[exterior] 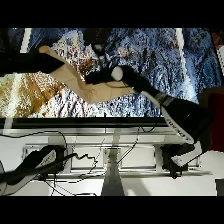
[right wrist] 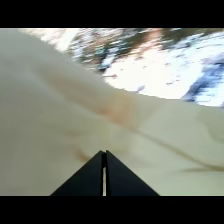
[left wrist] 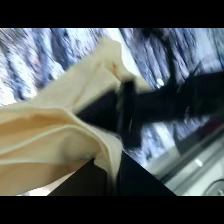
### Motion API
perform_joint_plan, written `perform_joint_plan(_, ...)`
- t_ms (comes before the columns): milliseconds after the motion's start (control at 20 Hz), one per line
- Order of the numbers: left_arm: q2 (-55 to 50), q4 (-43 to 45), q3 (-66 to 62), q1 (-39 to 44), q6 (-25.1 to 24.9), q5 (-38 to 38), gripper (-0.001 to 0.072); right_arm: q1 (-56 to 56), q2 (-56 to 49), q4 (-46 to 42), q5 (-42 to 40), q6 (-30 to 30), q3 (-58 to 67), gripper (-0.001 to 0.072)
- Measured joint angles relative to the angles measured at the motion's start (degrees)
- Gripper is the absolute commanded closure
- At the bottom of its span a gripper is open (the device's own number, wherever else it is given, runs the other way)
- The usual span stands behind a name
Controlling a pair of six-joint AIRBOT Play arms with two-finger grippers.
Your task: Fold the clothes and pants, and hang the long-sleeved shirts on hangers.
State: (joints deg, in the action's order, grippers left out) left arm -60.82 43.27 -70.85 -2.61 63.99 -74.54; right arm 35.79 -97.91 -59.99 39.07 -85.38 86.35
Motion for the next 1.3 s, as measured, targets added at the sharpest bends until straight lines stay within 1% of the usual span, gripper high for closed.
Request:
perform_joint_plan(100,-4.81,-0.11,0.24,5.09,0.59,3.21,0.0691,-6.29,1.66,-2.73,4.24,0.00,0.15,0.0701)
perform_joint_plan(200,-10.38,-1.40,0.39,11.37,1.20,9.66,0.0678,-12.72,3.30,-4.42,8.17,0.00,0.20,0.0700)
perform_joint_plan(250,-13.22,-2.64,0.42,14.56,1.22,13.62,0.0564,-15.63,4.04,-4.76,9.57,-0.02,0.24,0.0700)
perform_joint_plan(300,-16.33,-4.61,0.44,18.01,1.40,18.03,0.0413,-18.69,4.76,-5.11,11.17,-0.02,0.24,0.0701)
perform_joint_plan(400,-21.94,-9.55,0.44,24.24,1.60,26.23,0.0230,-23.91,5.64,-5.73,13.62,-0.02,0.24,0.0700)
perform_joint_plan(450,-24.24,-11.89,0.44,26.84,1.60,29.88,0.0161,-26.10,5.95,-5.81,14.49,-0.02,0.24,0.0700)
perform_joint_plan(550,-27.80,-15.19,0.44,30.99,1.60,36.22,0.0159,-29.94,6.23,-6.34,15.76,-0.02,0.24,0.0701)
perform_joint_plan(650,-29.53,-17.05,0.44,33.00,1.60,40.09,0.0158,-32.83,6.45,-7.32,16.37,0.94,0.22,0.0701)
perform_joint_plan(750,-29.88,-18.05,0.44,33.11,0.94,41.99,0.0158,-35.23,6.03,-8.11,16.85,3.21,0.17,0.0702)
perform_joint_plan(850,-28.85,-18.53,0.44,31.74,-1.07,41.99,0.0159,-37.35,4.57,-7.21,18.71,6.62,0.15,0.0701)
perform_joint_plan(900,-27.89,-18.73,0.44,30.67,-2.54,41.22,0.0159,-38.34,3.23,-4.74,20.85,9.51,0.13,0.0617)
perform_joint_plan(950,-26.88,-18.88,0.44,29.68,-3.87,40.11,0.0160,-39.15,1.55,-1.29,23.76,12.50,0.13,0.0265)
perform_joint_plan(1000,-25.62,-18.95,0.44,28.59,-5.60,38.75,0.0160,-39.56,-0.09,2.14,26.40,14.69,0.11,0.0058)
perform_joint_plan(1050,-24.35,-19.04,0.44,27.61,-7.19,37.68,0.0160,-39.76,-1.77,5.49,28.59,16.20,0.13,0.0016)
perform_joint_plan(1150,-21.75,-19.15,0.44,25.94,-11.72,35.82,0.0161,-38.82,-5.20,11.10,31.58,17.64,0.13,0.0016)
perform_joint_plan(1300,-18.99,-19.23,0.44,24.81,-16.22,34.12,0.0161,-34.60,-9.16,14.97,32.30,17.70,0.13,0.0017)
